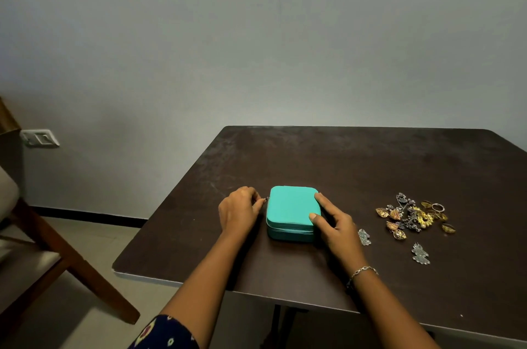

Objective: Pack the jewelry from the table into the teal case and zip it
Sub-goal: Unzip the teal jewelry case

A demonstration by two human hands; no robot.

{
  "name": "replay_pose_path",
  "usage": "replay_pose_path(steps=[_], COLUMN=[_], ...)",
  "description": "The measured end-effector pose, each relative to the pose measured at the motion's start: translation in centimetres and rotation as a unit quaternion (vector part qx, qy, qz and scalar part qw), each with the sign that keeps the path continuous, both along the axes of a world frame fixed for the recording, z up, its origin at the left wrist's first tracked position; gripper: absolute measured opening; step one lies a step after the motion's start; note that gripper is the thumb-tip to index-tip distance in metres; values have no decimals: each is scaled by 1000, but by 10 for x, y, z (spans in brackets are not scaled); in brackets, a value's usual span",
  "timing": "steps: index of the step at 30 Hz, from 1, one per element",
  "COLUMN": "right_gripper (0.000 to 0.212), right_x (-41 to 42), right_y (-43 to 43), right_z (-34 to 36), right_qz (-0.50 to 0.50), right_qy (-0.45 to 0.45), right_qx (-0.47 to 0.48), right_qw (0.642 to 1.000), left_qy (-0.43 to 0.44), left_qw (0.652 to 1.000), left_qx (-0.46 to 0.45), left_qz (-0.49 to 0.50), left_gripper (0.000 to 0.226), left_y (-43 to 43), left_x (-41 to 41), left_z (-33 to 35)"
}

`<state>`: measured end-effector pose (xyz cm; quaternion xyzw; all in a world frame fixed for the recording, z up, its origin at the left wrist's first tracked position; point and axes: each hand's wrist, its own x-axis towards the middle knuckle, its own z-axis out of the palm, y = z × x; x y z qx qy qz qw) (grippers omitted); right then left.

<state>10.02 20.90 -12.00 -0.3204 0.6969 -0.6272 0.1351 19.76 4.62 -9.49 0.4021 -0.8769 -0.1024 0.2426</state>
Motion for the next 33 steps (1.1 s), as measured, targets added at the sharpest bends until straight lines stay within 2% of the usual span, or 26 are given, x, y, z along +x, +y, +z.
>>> replay_pose_path(steps=[7,14,17,19,21,23,25,28,33], right_gripper=[47,47,47,48,55,67,78,82,71], right_x=[-3,-3,-2,-3,-6,-13,-21,-28,-35], right_y=[-2,-3,-3,-3,-1,3,5,3,1], right_z=[0,-2,-2,-1,5,15,24,27,24], right_qz=[6,2,7,15,44,105,162,191,172], right_qy=[-2,6,4,-4,-6,33,117,204,244], right_qx=[-8,-5,-2,0,11,55,135,221,211], right_qw=[1000,1000,1000,1000,999,992,970,934,931], left_qy=[26,77,214,251,206,119,60,22,7], left_qw=[999,991,958,923,900,901,906,917,926], left_qx=[11,65,157,253,327,341,340,313,277], left_qz=[-45,-90,-112,-147,-201,-241,-243,-248,-255], left_gripper=[13,10,17,38,73,109,125,123,111], left_y=[-15,-17,-8,0,0,-2,-1,7,20], left_x=[-22,-28,-18,-7,3,9,10,11,14], left_z=[0,-10,-15,-17,-21,-23,-20,-16,-5])
